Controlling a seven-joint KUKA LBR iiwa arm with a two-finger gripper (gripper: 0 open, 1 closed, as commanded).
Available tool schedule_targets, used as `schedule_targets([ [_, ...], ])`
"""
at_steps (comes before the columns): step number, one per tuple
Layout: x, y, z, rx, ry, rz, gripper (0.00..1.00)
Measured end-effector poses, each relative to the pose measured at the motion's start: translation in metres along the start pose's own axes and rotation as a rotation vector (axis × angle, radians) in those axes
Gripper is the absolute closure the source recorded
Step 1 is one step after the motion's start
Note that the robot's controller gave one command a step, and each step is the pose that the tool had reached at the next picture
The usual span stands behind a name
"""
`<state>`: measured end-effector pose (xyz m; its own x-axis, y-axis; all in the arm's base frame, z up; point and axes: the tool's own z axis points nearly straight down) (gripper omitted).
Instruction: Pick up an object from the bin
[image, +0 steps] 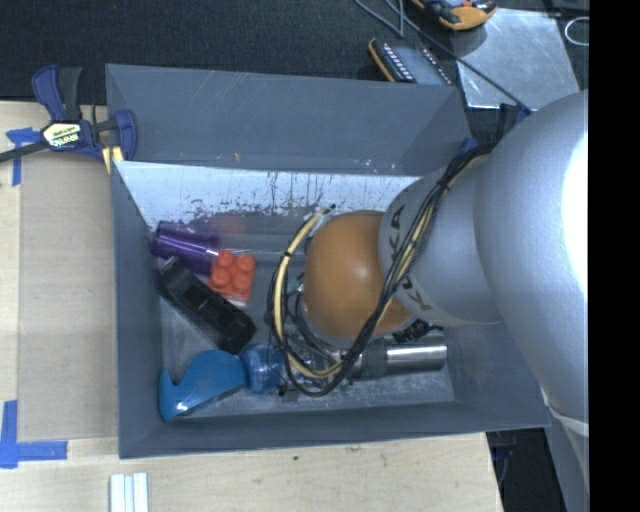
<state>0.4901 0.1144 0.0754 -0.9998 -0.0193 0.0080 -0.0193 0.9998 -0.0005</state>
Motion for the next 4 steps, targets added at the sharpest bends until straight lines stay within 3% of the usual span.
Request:
schedule_targets([
  [2,0.004,-0.002,-0.023,0.004,0.014,0.001,1.00],
  [4,0.001,0.000,-0.062,0.000,0.002,0.000,1.00],
])
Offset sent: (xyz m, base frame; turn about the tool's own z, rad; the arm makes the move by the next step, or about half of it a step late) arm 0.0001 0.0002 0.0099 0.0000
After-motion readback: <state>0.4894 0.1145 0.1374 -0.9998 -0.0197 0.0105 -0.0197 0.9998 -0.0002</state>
